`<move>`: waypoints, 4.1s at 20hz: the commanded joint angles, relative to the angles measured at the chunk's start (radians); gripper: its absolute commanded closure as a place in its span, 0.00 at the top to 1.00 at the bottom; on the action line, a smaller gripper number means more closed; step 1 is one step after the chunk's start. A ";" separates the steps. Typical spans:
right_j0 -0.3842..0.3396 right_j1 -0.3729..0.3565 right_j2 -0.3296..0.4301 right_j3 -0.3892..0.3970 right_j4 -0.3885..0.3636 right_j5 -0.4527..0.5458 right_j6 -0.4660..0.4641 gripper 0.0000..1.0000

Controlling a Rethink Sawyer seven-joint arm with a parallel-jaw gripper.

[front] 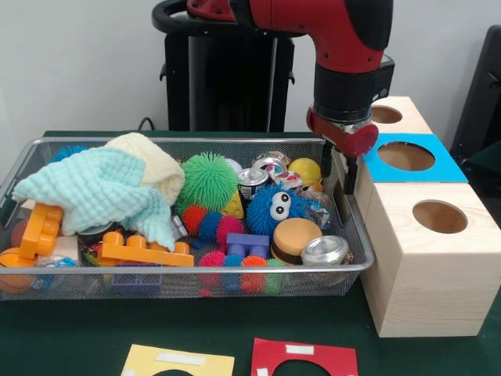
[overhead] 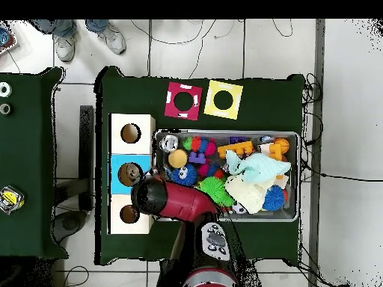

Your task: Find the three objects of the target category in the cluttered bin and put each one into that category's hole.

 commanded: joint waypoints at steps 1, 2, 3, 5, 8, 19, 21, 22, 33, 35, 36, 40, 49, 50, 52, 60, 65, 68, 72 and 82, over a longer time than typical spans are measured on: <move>-0.031 0.029 0.092 0.120 -0.082 -0.046 0.015 1.00; -0.032 0.043 0.090 0.126 -0.096 -0.074 0.017 1.00; -0.034 0.057 0.087 0.132 -0.109 -0.102 0.019 1.00; -0.044 0.091 0.083 0.128 -0.137 -0.149 0.021 1.00; -0.046 0.125 0.069 0.118 -0.165 -0.193 0.030 1.00; 0.001 0.160 -0.016 0.081 -0.173 -0.221 0.078 1.00; 0.021 0.162 -0.048 0.066 -0.160 -0.207 0.083 1.00; 0.021 0.159 -0.057 0.063 -0.160 -0.196 0.078 1.00; -0.057 0.122 -0.074 0.116 -0.172 -0.209 0.074 1.00; -0.066 0.138 -0.064 0.107 -0.165 -0.224 0.085 1.00; -0.066 0.150 -0.060 0.100 -0.160 -0.233 0.093 1.00; -0.054 0.167 -0.027 0.083 -0.122 -0.241 0.128 1.00; -0.080 0.115 0.056 0.035 -0.067 -0.176 0.141 1.00; -0.083 0.101 0.074 0.038 -0.056 -0.166 0.148 1.00; -0.070 0.053 0.074 0.037 -0.039 -0.120 0.149 1.00; -0.102 -0.025 0.123 0.035 0.000 -0.056 0.126 1.00; -0.092 0.004 0.116 0.004 0.014 -0.068 0.117 1.00; -0.071 0.045 0.094 -0.028 0.012 -0.086 0.110 1.00; -0.037 0.146 0.055 -0.076 -0.003 -0.158 0.102 1.00; 0.026 0.339 -0.032 -0.134 -0.056 -0.308 0.080 1.00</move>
